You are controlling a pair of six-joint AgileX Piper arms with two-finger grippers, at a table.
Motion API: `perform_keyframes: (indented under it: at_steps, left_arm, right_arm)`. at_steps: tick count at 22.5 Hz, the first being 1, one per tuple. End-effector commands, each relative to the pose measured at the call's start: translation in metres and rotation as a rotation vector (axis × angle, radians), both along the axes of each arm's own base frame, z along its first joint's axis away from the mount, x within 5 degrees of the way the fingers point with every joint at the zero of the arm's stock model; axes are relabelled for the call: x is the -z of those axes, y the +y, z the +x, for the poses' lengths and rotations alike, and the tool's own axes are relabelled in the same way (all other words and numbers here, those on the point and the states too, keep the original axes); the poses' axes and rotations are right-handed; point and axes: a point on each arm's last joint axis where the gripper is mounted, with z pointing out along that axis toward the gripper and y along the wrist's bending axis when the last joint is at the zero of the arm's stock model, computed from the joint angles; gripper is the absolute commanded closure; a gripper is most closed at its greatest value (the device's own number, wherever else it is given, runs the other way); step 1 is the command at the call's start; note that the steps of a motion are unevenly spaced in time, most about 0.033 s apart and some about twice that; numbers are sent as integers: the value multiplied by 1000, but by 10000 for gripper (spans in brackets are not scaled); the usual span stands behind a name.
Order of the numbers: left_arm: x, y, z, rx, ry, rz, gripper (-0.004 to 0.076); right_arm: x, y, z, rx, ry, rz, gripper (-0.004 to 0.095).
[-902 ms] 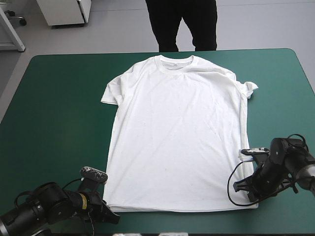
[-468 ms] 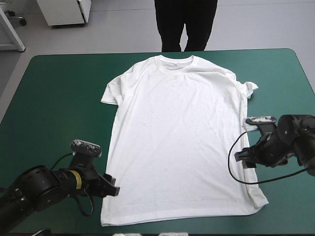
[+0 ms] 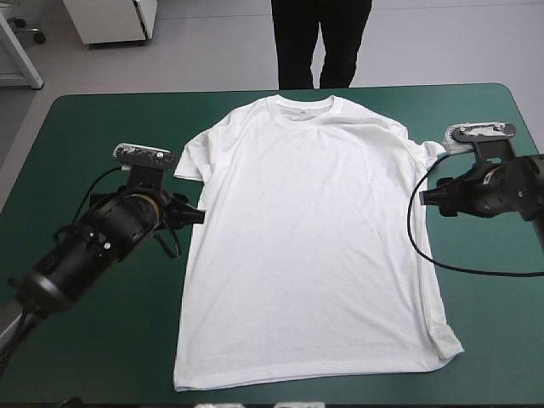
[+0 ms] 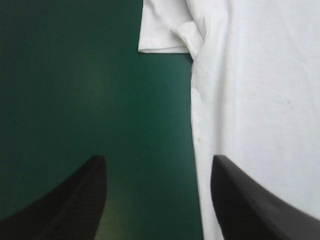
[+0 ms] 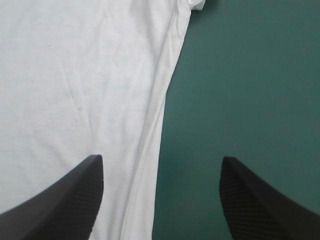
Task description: Fold the cloth
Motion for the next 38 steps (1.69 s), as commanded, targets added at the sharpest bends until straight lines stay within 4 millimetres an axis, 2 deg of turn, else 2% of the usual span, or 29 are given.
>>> perform_keyframes:
  at_steps: [1, 4, 5, 10, 17, 20, 25, 26, 30, 32, 34, 36, 38]
  left_arm:
    - [-16, 0, 29, 19, -65, -58, 276]
    - [-3, 1, 62, 74, 26, -94, 276]
    - [8, 2, 78, 96, 86, -104, 276]
    - [41, 10, 125, 114, 194, -112, 276]
    - [87, -1, 163, 124, 299, -95, 276]
    - [102, -3, 169, 120, 335, -91, 277]
    - [115, -7, 172, 120, 380, -118, 304]
    - [118, -7, 172, 118, 389, -126, 332]
    - [119, -9, 172, 115, 394, -143, 540]
    - [119, -9, 172, 115, 397, -143, 653]
    - [119, -9, 171, 115, 401, -142, 732]
    - [120, -9, 171, 114, 403, -141, 733]
    - [120, -8, 171, 114, 407, -140, 733]
  right_arm:
    - [-16, -1, 1, 0, -89, -10, 277]
    - [-16, -1, 1, -6, -97, -14, 277]
    - [-17, -1, 2, -7, -110, -15, 277]
    - [-13, -2, 8, -4, -102, -42, 277]
    - [2, -1, 23, -5, -45, -45, 277]
    - [3, -1, 25, -5, -41, -45, 277]
    - [1, -1, 27, -6, -72, -53, 277]
    - [1, -1, 28, -7, -83, -53, 277]
    - [4, 0, 35, 21, -99, -26, 277]
    - [9, 1, 42, 25, -92, -22, 277]
    - [15, 2, 52, 29, -85, -18, 277]
    - [22, 3, 64, 33, -66, -17, 277]
    - [38, 6, 97, 32, -26, -21, 277]
